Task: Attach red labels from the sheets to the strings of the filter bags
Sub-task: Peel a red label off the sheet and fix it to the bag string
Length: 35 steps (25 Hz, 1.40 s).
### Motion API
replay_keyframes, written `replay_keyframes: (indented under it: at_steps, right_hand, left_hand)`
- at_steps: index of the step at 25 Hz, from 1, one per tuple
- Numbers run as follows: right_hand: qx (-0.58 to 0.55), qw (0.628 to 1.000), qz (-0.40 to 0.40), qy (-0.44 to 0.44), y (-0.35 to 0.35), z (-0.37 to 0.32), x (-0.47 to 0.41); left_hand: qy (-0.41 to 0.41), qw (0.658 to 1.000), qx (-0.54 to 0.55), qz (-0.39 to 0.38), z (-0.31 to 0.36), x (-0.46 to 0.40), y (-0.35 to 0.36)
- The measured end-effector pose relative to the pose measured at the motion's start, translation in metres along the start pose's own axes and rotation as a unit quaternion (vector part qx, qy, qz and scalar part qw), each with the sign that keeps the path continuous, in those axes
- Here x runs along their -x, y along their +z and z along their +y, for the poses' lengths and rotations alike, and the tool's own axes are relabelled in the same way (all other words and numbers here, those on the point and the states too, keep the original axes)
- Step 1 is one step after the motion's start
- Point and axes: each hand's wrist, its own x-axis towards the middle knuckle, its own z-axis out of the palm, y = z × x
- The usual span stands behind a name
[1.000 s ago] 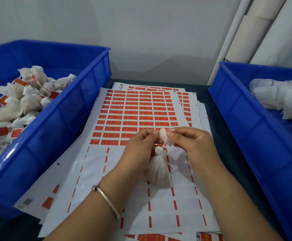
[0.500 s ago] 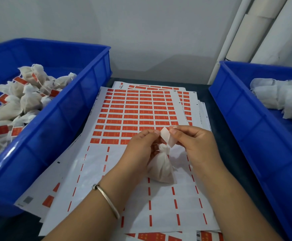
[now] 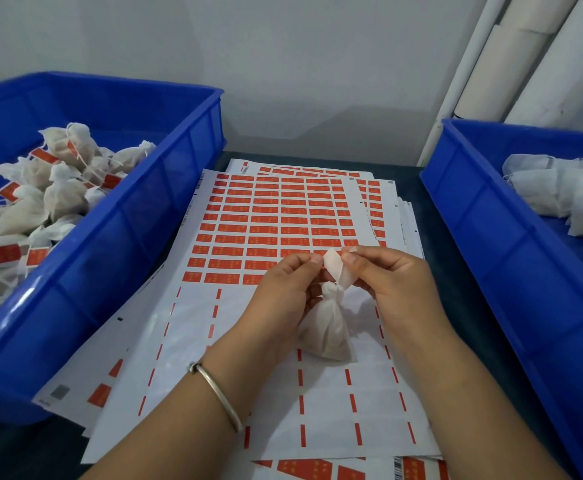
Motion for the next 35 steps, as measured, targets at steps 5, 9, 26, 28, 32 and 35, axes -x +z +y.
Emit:
replay_keyframes:
  at_steps: [5, 9, 26, 28, 32, 35]
  right_hand:
    - [-0.010, 1.000, 0.020, 0.007, -0.0012, 0.0000, -0.0008]
    - [-0.015, 1.000, 0.025, 0.012, -0.0014, -0.0002, -0.0015]
    - [-0.017, 1.000, 0.007, 0.008, -0.0021, -0.0048, 0.0006]
    - [-0.022, 1.000, -0.001, 0.004, -0.0020, -0.0056, 0.0015]
    - [-0.030, 0.999, -0.013, -0.003, -0.0029, -0.0063, 0.0023]
    - [-0.049, 0.999, -0.022, 0.002, -0.0043, -0.0053, 0.0007]
  left_hand:
    - [0.006, 1.000, 0.002, -0.015, 0.0002, 0.0016, -0.0008]
    - [0.012, 0.999, -0.027, -0.016, 0.0005, 0.0033, 0.0009]
    - [0.011, 0.998, 0.003, -0.060, 0.0041, 0.0065, 0.0012]
    - [0.035, 0.996, -0.012, -0.081, 0.0010, 0.0071, -0.0016]
    - [0.049, 0.993, -0.020, -0.106, -0.0008, 0.0074, -0.0039]
    - [0.054, 0.991, -0.016, -0.119, -0.0014, 0.0064, -0.0060]
